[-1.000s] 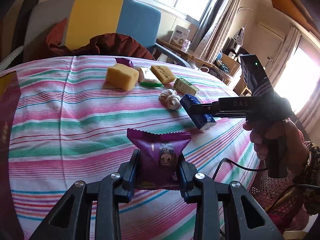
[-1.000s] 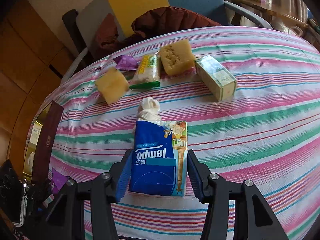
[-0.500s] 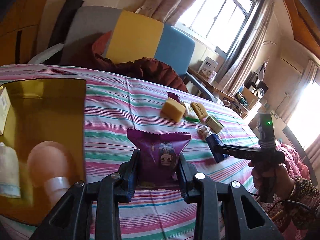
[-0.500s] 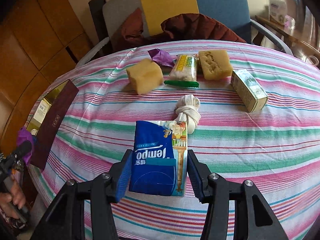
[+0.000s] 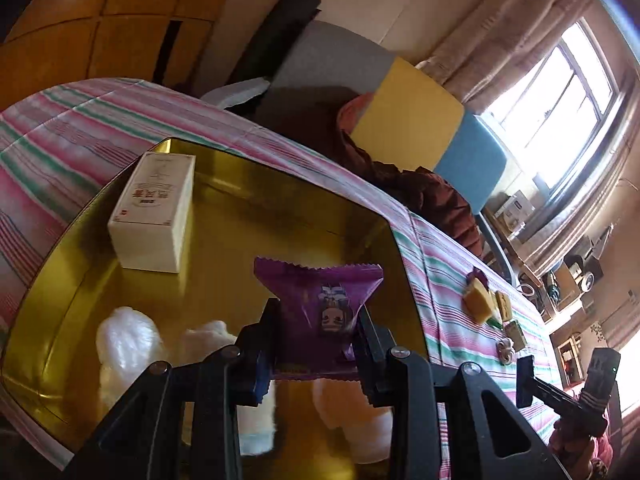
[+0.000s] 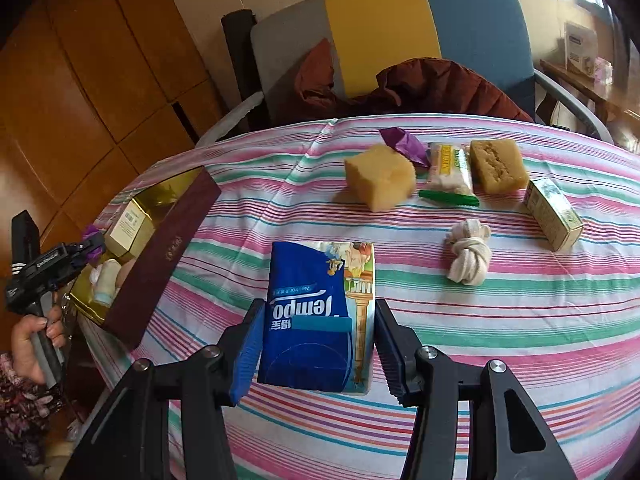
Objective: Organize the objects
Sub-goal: 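Lower the purple packet and blue tissue pack into the gold tray, open both grippers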
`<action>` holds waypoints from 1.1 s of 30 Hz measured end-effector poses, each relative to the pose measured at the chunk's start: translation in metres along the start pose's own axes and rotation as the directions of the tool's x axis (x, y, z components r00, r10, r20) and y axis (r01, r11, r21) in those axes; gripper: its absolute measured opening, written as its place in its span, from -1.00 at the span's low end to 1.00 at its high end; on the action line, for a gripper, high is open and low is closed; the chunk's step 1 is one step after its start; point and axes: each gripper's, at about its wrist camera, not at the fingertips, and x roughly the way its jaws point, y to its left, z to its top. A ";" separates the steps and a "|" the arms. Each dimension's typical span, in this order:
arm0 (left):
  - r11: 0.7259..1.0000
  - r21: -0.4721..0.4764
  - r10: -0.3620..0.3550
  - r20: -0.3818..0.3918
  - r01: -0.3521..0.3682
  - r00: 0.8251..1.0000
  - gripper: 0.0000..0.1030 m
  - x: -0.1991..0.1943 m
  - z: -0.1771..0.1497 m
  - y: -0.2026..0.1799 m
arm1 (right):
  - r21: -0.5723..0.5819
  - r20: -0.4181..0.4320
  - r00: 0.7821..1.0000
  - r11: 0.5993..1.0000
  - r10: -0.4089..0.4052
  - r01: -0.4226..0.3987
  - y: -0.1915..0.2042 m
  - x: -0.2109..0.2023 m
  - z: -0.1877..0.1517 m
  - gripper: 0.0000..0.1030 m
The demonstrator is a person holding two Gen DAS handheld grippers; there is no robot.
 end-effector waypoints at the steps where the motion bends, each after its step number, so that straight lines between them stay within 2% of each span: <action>1: 1.000 -0.013 0.013 -0.001 -0.013 1.000 -0.34 0.001 0.001 0.006 | -0.008 0.002 1.000 1.000 0.012 -0.012 0.008 0.001 0.001 0.03; 8: 0.993 -0.094 0.064 -0.040 -0.067 0.997 -0.32 0.009 0.009 0.044 | -0.053 0.024 0.993 0.992 0.112 -0.111 0.062 0.001 0.007 0.03; 10: 0.990 -0.107 0.087 -0.035 -0.090 0.996 -0.24 0.008 0.010 0.048 | -0.070 0.024 0.991 0.989 0.131 -0.129 0.075 0.003 0.008 0.03; 11: 0.988 -0.117 0.100 -0.036 -0.103 0.994 -0.09 0.008 0.010 0.050 | -0.081 0.022 0.990 0.987 0.138 -0.136 0.082 0.004 0.007 0.03; 12: 0.985 -0.131 0.110 -0.038 -0.114 0.993 -0.03 0.008 0.010 0.052 | -0.092 0.020 0.989 0.985 0.146 -0.144 0.088 0.004 0.008 0.03; 17: 0.974 -0.203 0.089 -0.043 -0.096 0.995 0.14 0.004 0.011 0.056 | -0.145 0.007 0.987 0.976 0.162 -0.159 0.114 0.012 0.006 0.03; 20: 0.966 -0.242 0.089 -0.030 -0.094 0.996 0.14 -0.003 0.013 0.054 | -0.168 -0.012 0.986 0.972 0.167 -0.167 0.127 0.019 0.004 0.03; 25: 0.947 -0.289 0.152 0.013 -0.142 0.988 0.14 -0.025 0.014 0.047 | -0.195 -0.053 0.982 0.963 0.180 -0.187 0.146 0.031 0.005 0.03; 30: 0.942 -0.281 0.203 0.040 -0.184 0.978 0.15 -0.036 0.023 0.041 | -0.225 -0.091 0.978 0.952 0.190 -0.206 0.173 0.047 0.010 0.03; 33: 0.942 -0.286 0.196 0.036 -0.178 0.980 0.15 -0.038 0.026 0.042 | -0.239 -0.114 0.975 0.947 0.191 -0.213 0.194 0.061 0.018 0.03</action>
